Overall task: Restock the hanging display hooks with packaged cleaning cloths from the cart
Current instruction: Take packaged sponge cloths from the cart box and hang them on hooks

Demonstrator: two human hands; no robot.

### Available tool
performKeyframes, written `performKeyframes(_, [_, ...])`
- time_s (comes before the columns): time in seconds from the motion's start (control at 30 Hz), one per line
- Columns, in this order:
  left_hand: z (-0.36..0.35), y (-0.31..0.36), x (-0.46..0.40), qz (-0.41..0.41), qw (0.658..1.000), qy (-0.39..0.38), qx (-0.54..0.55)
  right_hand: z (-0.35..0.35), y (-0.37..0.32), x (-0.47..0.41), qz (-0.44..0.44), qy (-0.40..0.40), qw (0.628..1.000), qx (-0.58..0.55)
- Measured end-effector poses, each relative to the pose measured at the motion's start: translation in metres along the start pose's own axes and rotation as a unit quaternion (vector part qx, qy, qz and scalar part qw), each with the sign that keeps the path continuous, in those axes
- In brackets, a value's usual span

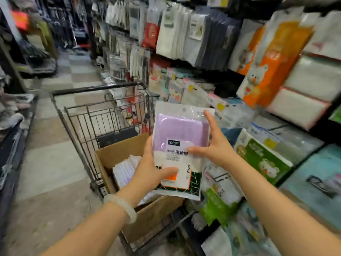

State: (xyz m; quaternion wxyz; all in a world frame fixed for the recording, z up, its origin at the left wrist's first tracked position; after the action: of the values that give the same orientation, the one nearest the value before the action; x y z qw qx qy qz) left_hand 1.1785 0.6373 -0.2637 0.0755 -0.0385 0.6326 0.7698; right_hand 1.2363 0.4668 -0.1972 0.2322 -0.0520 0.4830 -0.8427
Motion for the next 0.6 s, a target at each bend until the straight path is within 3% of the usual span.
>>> performKeyframes(0.37, [-0.174, 0.204, 0.070, -0.174, 0.973, -0.152, -0.013, 0.188, -0.111, 0.249, 0.025, 0.245, 0.967, 0.064])
performKeyframes(0.6, [-0.331, 0.326, 0.172, -0.240, 0.938, -0.252, 0.013, 0.288, -0.175, 0.459, 0.025, 0.338, 0.930, 0.141])
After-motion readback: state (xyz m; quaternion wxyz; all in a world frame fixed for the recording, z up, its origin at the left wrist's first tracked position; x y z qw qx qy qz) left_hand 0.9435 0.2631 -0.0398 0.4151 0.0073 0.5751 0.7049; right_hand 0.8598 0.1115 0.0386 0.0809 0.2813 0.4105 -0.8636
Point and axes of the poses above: each hand's wrist, its own x-axis away from the middle knuckle, its own z-axis out of the back of the hand, y = z × x, the point moved 9 cm from there along -x, towards the middle knuckle, and after that the axes turned 8 degrees about -y, right-handed, at the moved point
